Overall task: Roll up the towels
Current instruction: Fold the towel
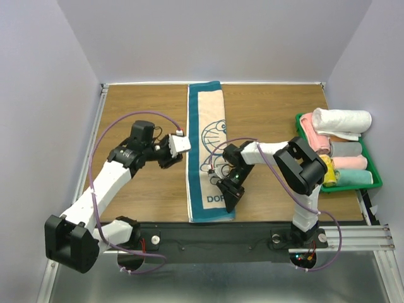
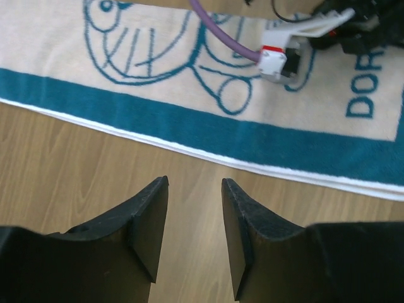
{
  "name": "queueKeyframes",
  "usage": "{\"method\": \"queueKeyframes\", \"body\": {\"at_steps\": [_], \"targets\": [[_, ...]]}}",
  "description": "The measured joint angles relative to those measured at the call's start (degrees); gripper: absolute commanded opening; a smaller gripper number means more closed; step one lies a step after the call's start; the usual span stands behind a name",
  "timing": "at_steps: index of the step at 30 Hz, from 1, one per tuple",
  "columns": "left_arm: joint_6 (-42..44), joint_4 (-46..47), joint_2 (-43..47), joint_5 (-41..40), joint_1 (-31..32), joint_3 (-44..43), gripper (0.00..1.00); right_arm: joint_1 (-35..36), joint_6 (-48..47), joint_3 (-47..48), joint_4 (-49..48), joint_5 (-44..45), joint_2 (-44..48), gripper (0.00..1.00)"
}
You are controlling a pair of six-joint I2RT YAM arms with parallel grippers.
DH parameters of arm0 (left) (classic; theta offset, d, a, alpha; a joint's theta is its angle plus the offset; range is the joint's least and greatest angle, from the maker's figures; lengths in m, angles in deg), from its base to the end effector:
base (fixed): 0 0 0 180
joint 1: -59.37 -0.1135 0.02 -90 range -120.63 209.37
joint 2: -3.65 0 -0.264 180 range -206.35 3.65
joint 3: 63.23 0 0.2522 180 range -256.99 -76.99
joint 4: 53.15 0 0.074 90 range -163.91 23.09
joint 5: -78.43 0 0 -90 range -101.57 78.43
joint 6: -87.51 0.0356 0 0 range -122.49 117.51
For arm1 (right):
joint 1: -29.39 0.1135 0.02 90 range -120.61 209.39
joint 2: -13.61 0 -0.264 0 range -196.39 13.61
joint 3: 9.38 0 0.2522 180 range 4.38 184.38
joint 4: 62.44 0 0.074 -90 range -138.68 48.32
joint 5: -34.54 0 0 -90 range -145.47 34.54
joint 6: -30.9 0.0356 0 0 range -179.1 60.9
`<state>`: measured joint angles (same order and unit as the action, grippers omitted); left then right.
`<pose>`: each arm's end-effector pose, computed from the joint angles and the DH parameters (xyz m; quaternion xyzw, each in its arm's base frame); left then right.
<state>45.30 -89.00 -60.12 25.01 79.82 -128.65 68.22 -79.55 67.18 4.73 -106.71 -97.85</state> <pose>0.2177 -0.1038 0.2999 0.5923 0.6123 -0.1645 0.4973 0.2189 0.2118 0.1207 0.4039 -0.8018 -0.4094 0.1623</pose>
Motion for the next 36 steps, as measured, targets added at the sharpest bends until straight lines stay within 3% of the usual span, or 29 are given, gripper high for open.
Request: {"method": "queueKeyframes", "body": {"at_steps": [8, 16, 23, 27, 29, 36], "targets": [[5.55, -2.82, 2.32, -3.37, 5.62, 4.5, 0.48, 0.59, 2.43, 1.18, -0.17, -0.96, -4.61, 0.41], [7.58, -4.5, 7.98, -11.82, 30.75, 11.76, 0.52, 0.59, 6.43, 3.28, -0.07, -0.76, -5.05, 0.43], [-0.2, 1.01, 4.17, -22.1, 49.2, 18.21, 0.55, -0.07, 7.63, 3.5, -0.35, -0.74, -5.64, 0.43], [-4.68, 6.29, 0.66, -26.1, 54.14, 18.75, 0.57, -0.61, 8.17, 4.11, 0.11, -1.73, -7.02, 0.43], [-6.19, 8.59, -1.03, -27.1, 55.23, 18.75, 0.65, -0.9, 8.2, 4.55, 0.09, -2.36, -7.45, 0.43], [-10.6, 14.97, -5.16, -29.81, 59.04, 19.19, 0.64, -1.38, 8.09, 4.92, -0.13, -3.15, -7.85, 0.43]]}}
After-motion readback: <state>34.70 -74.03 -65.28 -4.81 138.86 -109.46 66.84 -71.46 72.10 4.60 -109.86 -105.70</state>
